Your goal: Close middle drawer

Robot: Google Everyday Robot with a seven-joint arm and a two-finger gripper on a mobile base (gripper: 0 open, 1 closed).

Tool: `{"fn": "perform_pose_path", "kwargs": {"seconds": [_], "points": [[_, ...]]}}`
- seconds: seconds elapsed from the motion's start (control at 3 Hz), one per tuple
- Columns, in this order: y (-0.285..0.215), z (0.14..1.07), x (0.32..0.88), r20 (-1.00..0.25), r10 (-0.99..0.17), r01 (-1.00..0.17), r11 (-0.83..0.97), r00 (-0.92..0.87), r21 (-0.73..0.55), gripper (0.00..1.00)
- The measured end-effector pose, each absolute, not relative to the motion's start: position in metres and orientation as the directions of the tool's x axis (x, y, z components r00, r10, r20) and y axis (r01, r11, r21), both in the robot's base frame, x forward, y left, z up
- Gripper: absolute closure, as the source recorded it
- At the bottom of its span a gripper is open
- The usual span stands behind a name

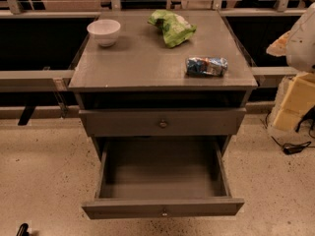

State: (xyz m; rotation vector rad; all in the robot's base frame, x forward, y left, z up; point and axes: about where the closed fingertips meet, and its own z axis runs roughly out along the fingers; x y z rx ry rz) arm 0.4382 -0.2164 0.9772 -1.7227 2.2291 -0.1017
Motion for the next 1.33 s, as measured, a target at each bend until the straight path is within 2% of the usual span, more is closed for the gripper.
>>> {"fn": "perform_pose_path", "kwargs": {"seconds": [0.33, 0.67, 1.0, 1.33], "points": [[-0.217, 0.977, 0.439, -0.209, -0.953, -0.929, 0.270, -0.220, -0.254, 0.00], [-0.231, 0.915, 0.453, -0.186, -0.948, -0.923, 0.300, -0.260, -0.240, 0.00], [-0.252, 0.813, 0.447, -0.174, -0.939, -0.931, 0.324, -0.296, -0.166, 0.00], [-0.261, 0.747, 0.435, -0.190, -0.943, -0.941, 0.302, -0.273, -0.151, 0.00]]}}
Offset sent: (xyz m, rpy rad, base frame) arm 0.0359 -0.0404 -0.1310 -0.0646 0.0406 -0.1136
